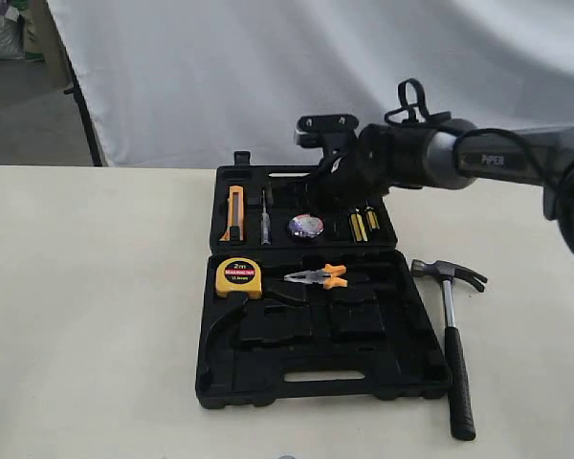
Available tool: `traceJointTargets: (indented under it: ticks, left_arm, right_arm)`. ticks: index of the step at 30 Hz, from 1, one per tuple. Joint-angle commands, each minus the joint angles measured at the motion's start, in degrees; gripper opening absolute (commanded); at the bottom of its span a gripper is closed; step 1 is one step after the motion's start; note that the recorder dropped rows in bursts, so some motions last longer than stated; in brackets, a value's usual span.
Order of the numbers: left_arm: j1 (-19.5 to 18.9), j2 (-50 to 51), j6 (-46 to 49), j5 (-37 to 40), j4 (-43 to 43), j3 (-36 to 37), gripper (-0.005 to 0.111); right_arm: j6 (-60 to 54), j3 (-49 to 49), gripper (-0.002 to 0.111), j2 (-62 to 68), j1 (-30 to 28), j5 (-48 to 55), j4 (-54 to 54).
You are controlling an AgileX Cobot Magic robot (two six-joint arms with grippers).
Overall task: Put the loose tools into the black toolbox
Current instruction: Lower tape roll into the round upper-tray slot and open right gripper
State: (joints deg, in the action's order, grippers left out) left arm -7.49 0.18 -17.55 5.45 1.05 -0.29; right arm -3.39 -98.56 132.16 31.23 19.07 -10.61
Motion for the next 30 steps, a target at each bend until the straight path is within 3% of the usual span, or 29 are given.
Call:
traceJointTargets:
  ticks: [1,20,30]
  left_arm:
    - [-1.45,-0.18,-0.27,-0.41,0.25,-0.15,0.001]
    - [-1.45,-0.18,-0.27,-0.41,0.25,-0.15,0.001]
    - [-1.45,-0.18,-0.27,-0.41,0.25,-0.15,0.001]
  right_arm:
    - [-0.02,0.03,0.0,3.53,-0.42,3.3,0.26]
    - [-1.8,0.03,0.0,-1.79,-0.02,2.93,0.26]
    - [-2.25,0.03,0.0,4.65,0.28,-2.78,0.26]
